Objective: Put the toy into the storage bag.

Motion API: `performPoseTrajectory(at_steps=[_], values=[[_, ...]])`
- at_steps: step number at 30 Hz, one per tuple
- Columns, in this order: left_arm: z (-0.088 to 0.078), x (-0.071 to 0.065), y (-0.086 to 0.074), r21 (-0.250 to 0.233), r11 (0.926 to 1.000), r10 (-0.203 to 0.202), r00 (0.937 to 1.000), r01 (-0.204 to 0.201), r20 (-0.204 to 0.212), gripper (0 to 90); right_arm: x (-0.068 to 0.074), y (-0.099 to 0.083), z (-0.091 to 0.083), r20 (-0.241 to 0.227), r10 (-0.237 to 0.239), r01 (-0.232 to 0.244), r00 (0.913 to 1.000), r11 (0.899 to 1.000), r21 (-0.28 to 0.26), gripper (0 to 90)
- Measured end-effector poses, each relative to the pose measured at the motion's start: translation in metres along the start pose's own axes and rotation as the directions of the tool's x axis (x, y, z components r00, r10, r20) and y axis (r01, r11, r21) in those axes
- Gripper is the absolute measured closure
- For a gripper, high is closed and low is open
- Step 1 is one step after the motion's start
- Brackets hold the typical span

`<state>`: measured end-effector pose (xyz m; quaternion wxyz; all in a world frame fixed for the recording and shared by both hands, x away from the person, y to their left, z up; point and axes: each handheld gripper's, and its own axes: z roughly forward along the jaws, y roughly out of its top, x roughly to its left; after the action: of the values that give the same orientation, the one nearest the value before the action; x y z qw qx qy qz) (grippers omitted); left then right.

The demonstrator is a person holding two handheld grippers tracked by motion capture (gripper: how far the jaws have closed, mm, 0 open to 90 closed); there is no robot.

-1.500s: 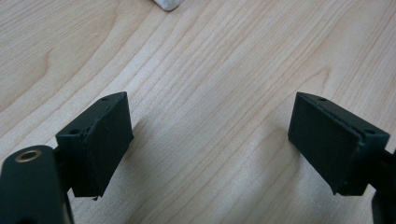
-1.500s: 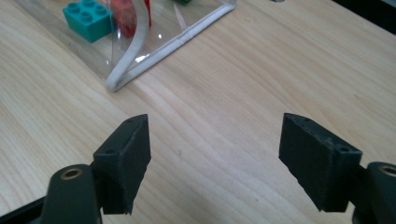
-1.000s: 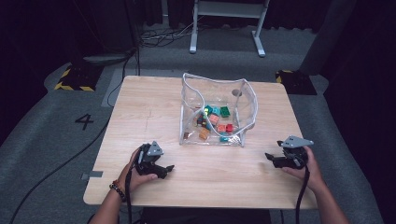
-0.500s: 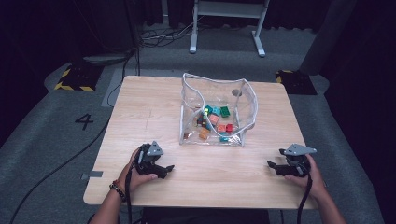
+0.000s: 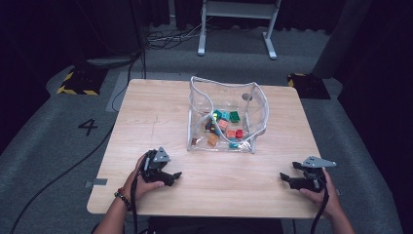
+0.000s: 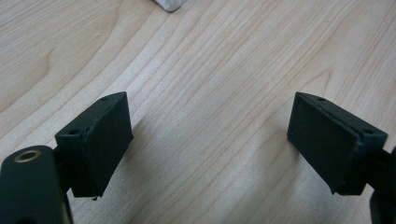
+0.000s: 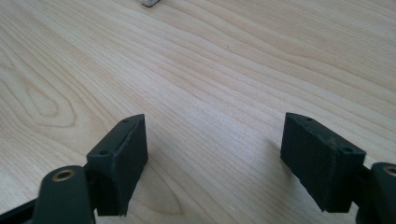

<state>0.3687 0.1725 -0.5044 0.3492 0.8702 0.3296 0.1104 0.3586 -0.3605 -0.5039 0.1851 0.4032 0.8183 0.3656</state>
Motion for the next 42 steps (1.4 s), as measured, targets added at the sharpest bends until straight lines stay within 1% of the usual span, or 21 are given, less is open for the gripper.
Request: performPoseTrajectory(at_steps=[9,10,13,17,21,22,29,34,35,36,42], values=[[0.0,-0.0002,0.0001,0.001,1.0,0.001,1.0,-0.001,-0.005,13.8,0.0,0.0,0.0,0.0,0.001,-0.001,1.0,1.0,0.0,22.9],[-0.0006,-0.0002,0.0,0.003,1.0,0.004,0.9999,-0.004,-0.011,13.9,-0.0002,-0.0001,0.0001,0.001,-0.002,0.002,1.0,1.0,0.0,22.9],[-0.0008,-0.0013,-0.0009,0.0,1.0,-0.004,1.0,0.004,-0.008,14.0,-0.0001,-0.0001,0.0001,0.0,-0.001,0.001,1.0,1.0,0.0,22.9],[-0.0011,-0.0012,-0.001,0.0,1.0,0.0,0.9999,0.0,-0.013,14.0,0.0,-0.0001,0.0001,0.001,-0.001,0.001,1.0,1.0,0.0,22.9],[-0.001,-0.0009,-0.001,0.0,1.0,-0.001,1.0,0.001,-0.006,14.0,0.0,0.0,0.0,0.0,0.0,0.0,1.0,1.0,0.0,22.9],[-0.0011,-0.0005,-0.0008,0.001,1.0,0.004,1.0,-0.004,-0.008,14.0,-0.0001,-0.0001,0.0,0.0,0.0,0.0,1.0,1.0,0.0,22.9],[-0.0008,-0.001,-0.001,0.0,1.0,-0.002,1.0,0.002,-0.006,14.0,-0.0001,-0.0001,0.0001,0.0,-0.001,0.001,1.0,1.0,0.0,22.8],[-0.0008,-0.001,-0.001,-0.001,1.0,-0.003,1.0,0.003,-0.006,14.0,-0.0001,-0.0001,0.0,0.0,0.0,0.0,1.0,1.0,0.0,22.8],[-0.0011,-0.0008,-0.0009,0.001,1.0,0.003,1.0,-0.003,-0.008,14.0,-0.0001,-0.0001,0.0001,0.0,0.0,0.0,1.0,1.0,0.0,22.9],[-0.0008,-0.001,-0.001,-0.001,1.0,-0.003,1.0,0.003,-0.005,14.0,-0.0001,-0.0001,0.0001,0.0,0.0,0.0,1.0,1.0,0.0,22.8],[-0.0011,-0.0006,-0.0008,0.0,1.0,0.004,1.0,-0.004,-0.009,14.0,-0.0002,-0.0001,0.0001,0.001,-0.002,0.002,1.0,1.0,-0.001,22.9]])
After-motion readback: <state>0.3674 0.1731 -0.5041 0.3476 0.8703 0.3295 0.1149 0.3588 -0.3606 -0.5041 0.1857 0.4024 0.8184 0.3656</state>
